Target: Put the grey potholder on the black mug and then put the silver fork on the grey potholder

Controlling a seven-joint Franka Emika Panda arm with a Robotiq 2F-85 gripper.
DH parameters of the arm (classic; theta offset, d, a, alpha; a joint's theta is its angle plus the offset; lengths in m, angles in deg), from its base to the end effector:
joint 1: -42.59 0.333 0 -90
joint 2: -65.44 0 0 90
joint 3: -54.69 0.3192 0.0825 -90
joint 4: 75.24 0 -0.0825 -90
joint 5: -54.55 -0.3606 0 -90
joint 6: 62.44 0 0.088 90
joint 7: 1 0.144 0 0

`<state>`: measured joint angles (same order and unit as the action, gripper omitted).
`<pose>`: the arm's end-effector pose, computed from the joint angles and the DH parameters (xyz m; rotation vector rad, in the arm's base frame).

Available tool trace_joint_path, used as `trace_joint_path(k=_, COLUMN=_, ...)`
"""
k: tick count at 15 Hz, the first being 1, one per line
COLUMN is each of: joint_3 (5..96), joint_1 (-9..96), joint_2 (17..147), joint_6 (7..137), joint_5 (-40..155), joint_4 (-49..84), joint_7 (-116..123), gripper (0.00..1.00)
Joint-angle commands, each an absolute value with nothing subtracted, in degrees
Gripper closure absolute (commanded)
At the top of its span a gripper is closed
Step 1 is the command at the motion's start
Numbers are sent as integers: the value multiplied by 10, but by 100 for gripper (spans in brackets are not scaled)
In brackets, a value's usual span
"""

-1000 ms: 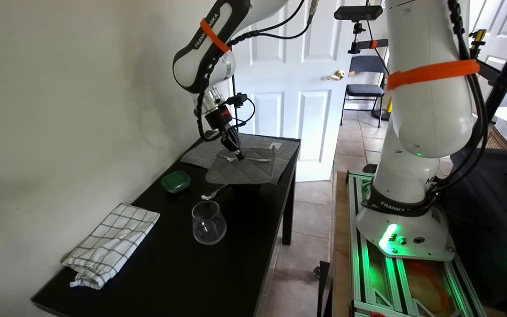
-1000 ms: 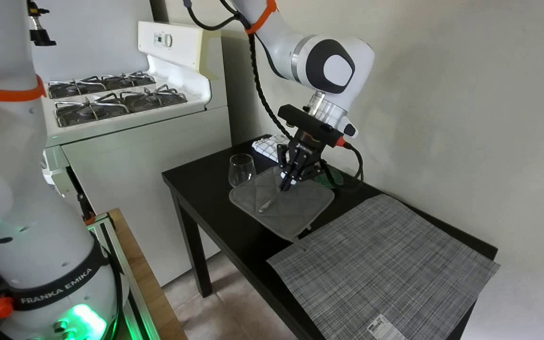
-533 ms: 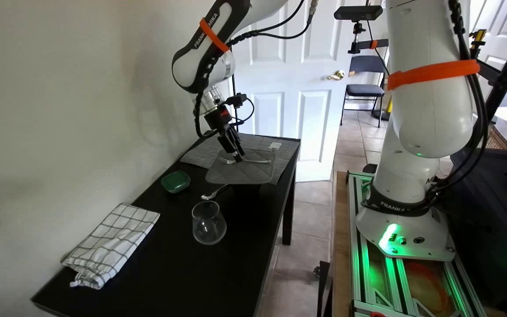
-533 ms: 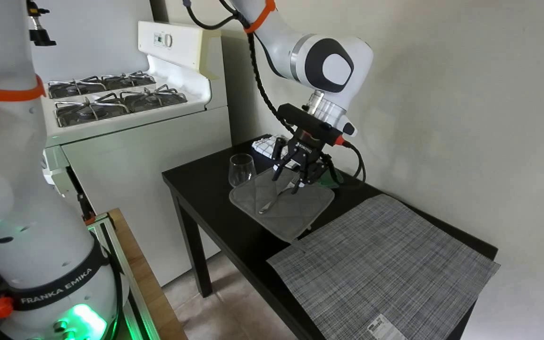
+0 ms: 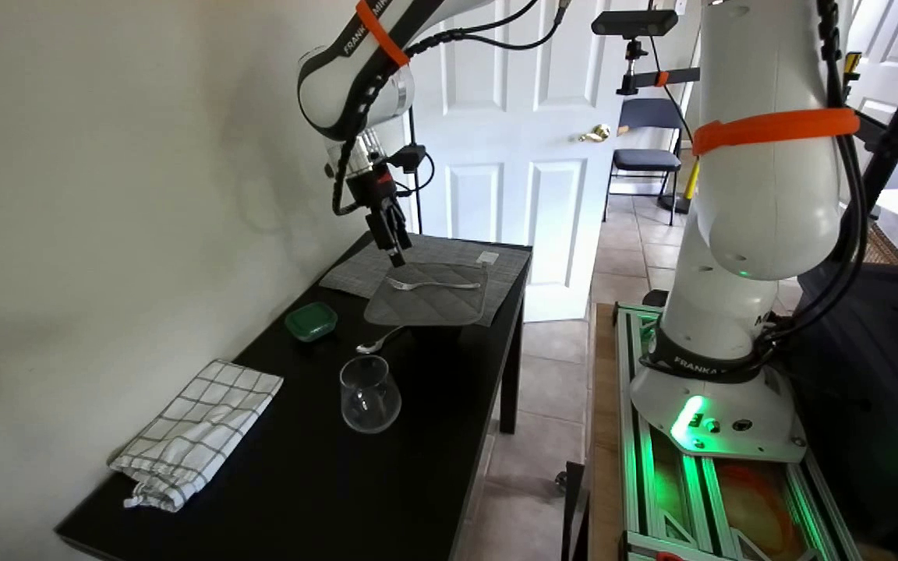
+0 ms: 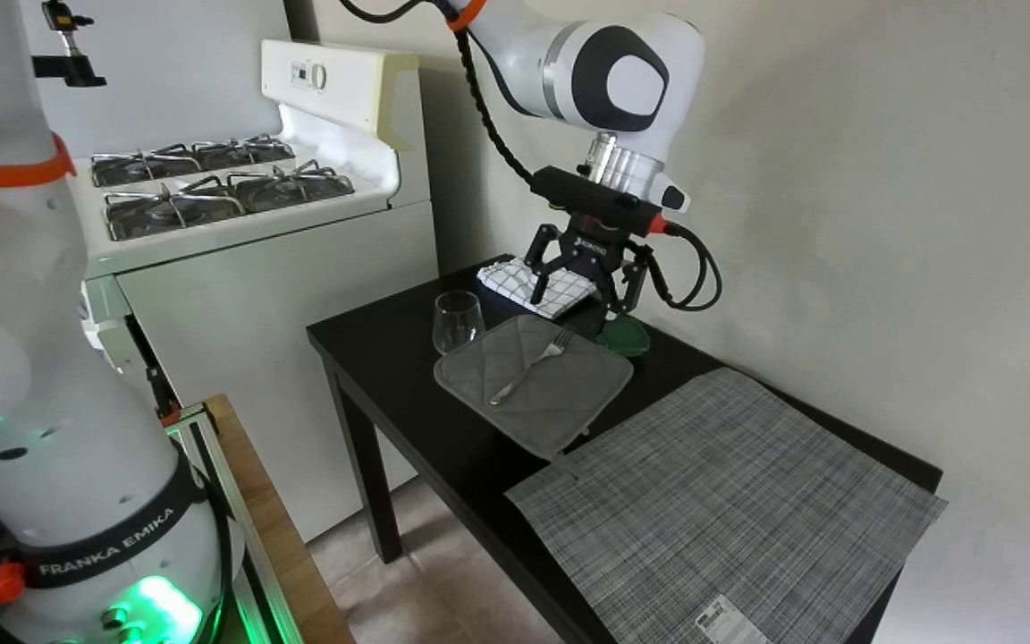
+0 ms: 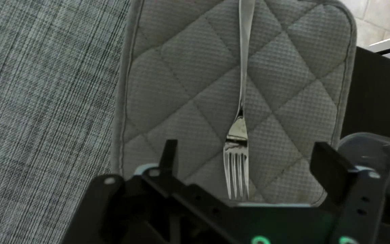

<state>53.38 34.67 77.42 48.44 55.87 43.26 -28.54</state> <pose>0.5025 -0.0840 0.2917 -2.9741 -0.4970 0.5061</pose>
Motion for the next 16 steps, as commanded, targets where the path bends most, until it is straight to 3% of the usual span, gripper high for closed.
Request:
trace_joint_path(k=1, joint_3=532, joint_1=366, joint_2=738, joint_6=526, joint_5=595, joint_4=463, joint_7=-261, gripper=0)
trace_joint_path(k=10, joint_3=534, joint_1=394, joint_2=694, joint_6=625, joint_5=635, joint_4=525, joint_7=-185, gripper=0)
trace_joint_path(k=16, joint_3=544, joint_1=411, joint_2=611, joint_6=601, joint_5=628, joint_4=528, joint_7=-139, gripper=0)
